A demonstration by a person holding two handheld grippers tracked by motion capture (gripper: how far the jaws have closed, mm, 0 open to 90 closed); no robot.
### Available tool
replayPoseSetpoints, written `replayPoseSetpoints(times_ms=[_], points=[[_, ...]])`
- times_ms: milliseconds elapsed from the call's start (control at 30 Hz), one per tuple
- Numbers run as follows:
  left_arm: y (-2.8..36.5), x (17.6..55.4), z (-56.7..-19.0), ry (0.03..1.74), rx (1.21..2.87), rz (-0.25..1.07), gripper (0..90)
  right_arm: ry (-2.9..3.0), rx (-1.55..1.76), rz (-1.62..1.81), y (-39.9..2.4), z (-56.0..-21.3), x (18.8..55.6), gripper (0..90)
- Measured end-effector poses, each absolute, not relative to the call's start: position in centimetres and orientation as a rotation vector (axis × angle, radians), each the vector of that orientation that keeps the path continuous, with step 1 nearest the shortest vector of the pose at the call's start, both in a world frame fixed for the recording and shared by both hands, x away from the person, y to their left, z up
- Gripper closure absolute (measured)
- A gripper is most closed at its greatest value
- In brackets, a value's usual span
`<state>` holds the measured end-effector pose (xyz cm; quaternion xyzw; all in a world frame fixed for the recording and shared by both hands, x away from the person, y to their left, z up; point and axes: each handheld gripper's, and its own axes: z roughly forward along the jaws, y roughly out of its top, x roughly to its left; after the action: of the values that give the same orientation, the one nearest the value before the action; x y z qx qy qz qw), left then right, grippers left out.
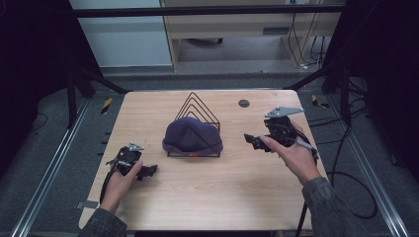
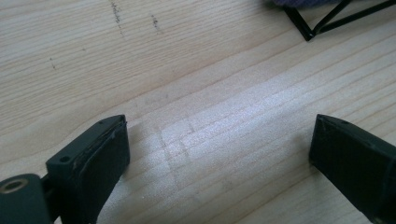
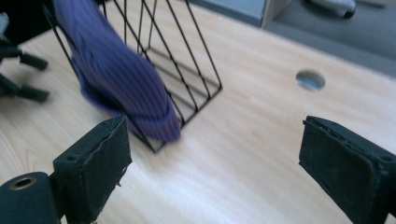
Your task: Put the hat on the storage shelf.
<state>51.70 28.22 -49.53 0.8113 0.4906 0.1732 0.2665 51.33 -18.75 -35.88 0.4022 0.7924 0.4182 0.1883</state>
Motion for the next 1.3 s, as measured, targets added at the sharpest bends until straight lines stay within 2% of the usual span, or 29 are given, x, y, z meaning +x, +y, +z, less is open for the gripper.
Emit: replayPoseSetpoints(times_ms=[633,833,1300], points=[[28.2,51.4,-49.9,1.298,2.168,0.482,0.0,2.303,1.376,1.085,-20.9,-48.1,49.3,9.8],[28.2,51.4,-49.9,1.297,2.168,0.481,0.0,2.313,1.414,1.028,-20.7,-49.7,49.1,9.5],[28.1,51.3,-49.9,1.282,2.178,0.473,0.0,2.235,1.268,0.973,-19.4,-51.2,47.7,4.7]])
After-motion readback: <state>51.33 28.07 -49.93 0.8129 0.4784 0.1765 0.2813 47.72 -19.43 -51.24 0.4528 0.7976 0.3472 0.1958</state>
